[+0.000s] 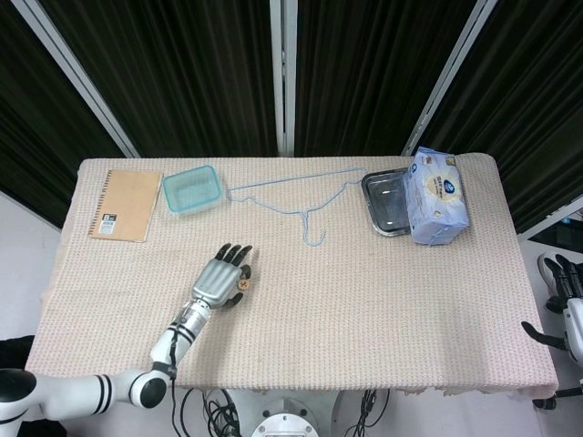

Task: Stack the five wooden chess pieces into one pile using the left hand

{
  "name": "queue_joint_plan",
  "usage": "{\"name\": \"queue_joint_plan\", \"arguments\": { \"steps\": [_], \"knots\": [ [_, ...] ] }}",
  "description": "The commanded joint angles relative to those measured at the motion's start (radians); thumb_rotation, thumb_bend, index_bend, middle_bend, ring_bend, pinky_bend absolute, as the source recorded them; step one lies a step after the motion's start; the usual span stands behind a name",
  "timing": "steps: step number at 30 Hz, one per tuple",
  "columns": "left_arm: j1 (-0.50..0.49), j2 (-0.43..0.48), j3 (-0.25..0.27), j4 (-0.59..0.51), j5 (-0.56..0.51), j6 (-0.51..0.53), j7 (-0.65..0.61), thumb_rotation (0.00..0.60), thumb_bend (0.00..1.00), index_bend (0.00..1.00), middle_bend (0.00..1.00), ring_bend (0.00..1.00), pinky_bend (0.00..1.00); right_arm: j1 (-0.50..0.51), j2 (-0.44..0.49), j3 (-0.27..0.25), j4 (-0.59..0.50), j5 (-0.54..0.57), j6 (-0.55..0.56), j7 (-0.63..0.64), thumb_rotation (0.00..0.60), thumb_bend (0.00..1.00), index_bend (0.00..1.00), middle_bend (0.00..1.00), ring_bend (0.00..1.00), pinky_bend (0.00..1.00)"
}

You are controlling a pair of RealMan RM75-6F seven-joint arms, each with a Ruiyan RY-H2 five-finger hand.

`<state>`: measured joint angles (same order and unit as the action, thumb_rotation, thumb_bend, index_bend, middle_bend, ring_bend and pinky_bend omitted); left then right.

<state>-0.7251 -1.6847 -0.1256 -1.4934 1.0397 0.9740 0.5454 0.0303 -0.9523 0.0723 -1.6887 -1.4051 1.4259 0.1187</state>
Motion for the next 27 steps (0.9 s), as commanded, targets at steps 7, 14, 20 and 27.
{"name": "queue_joint_plan", "arguments": {
  "steps": [7,14,20,27],
  "knots": [
    [-0.003,-0.009,0.007,0.021,0.002,-0.002,-0.017,0.600,0.31,0.43,0.01,0.00,0.00,0.000,0.001,0.000,0.001,0.000,-0.001,0.002,0.600,0.07,0.00,0.00,0.00,0.00],
    [0.000,-0.008,0.010,0.023,0.011,0.007,-0.029,0.600,0.30,0.44,0.01,0.00,0.00,0.000,0.000,-0.001,-0.001,0.001,-0.001,-0.005,0.600,0.07,0.00,0.00,0.00,0.00],
    [0.003,-0.007,0.012,0.023,0.014,0.012,-0.038,0.600,0.31,0.48,0.02,0.00,0.00,0.000,-0.001,-0.001,-0.001,0.001,-0.001,-0.008,0.600,0.07,0.00,0.00,0.00,0.00],
    [0.007,-0.004,0.012,0.017,0.023,0.021,-0.048,0.600,0.31,0.51,0.02,0.00,0.00,0.002,-0.002,-0.001,-0.001,0.003,-0.004,-0.010,0.600,0.07,0.00,0.00,0.00,0.00]
  ]
}}
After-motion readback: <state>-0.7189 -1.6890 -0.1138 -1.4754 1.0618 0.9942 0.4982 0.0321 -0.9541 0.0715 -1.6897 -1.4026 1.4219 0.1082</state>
